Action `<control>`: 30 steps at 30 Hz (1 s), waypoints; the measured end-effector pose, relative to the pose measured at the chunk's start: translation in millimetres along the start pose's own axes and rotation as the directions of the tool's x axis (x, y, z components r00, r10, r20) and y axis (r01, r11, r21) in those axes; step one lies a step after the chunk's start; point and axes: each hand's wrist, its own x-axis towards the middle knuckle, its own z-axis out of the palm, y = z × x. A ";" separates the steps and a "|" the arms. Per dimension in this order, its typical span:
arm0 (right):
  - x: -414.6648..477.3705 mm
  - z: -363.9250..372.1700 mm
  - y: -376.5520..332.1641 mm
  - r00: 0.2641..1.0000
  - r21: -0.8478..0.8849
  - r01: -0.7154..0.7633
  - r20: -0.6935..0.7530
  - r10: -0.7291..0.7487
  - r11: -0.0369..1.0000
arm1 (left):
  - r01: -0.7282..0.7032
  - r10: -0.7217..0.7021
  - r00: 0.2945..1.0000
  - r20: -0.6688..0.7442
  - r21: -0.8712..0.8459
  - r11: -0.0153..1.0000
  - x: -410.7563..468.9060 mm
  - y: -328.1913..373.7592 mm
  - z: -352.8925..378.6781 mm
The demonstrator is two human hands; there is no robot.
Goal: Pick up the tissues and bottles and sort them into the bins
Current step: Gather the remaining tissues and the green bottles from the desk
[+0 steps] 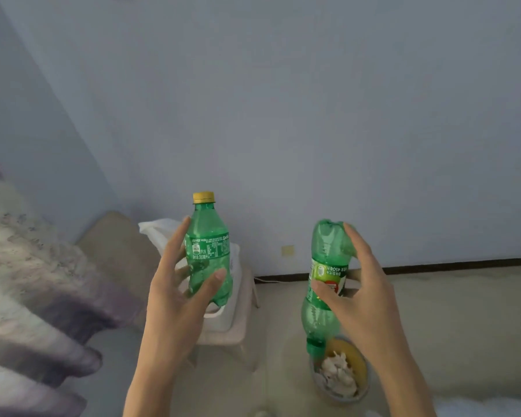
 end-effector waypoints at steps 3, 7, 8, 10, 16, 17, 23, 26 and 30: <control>58.7 21.1 21.0 0.999 -0.011 -0.006 -0.047 0.005 1.000 | 0.003 -0.002 0.998 0.056 -0.013 1.000 69.5 -32.5 20.8; 144.3 47.8 45.2 0.992 -0.033 -0.004 -0.129 0.000 0.999 | -0.038 0.041 0.984 0.172 -0.025 0.999 175.4 -63.8 54.0; 166.6 51.4 46.8 0.989 -0.056 -0.008 -0.147 -0.001 0.998 | -0.048 0.053 0.978 0.201 -0.029 0.998 203.6 -68.0 61.6; 207.0 55.7 47.3 0.982 -0.098 -0.032 -0.189 0.013 0.995 | -0.067 0.073 0.968 0.241 -0.032 0.997 255.1 -73.5 76.8; 285.2 68.5 60.8 0.965 -0.062 -0.066 -0.258 0.048 0.996 | -0.060 0.095 0.933 0.348 -0.110 0.992 352.3 -97.3 126.4; 293.6 71.0 65.9 0.966 -0.061 -0.086 -0.251 0.068 0.994 | -0.041 0.079 0.926 0.370 -0.108 0.993 361.3 -103.5 134.1; 352.1 56.6 108.7 0.942 -0.059 -0.157 -0.310 0.131 0.986 | 0.028 0.028 0.897 0.442 -0.120 0.992 423.0 -134.2 195.8; 384.1 33.0 138.2 0.906 -0.066 -0.209 -0.389 0.167 0.976 | 0.058 0.011 0.872 0.490 -0.125 0.990 452.4 -144.3 239.8; 430.4 -15.5 191.6 0.839 -0.058 -0.260 -0.507 0.196 0.964 | 0.045 0.039 0.820 0.571 -0.132 0.990 495.5 -154.0 324.5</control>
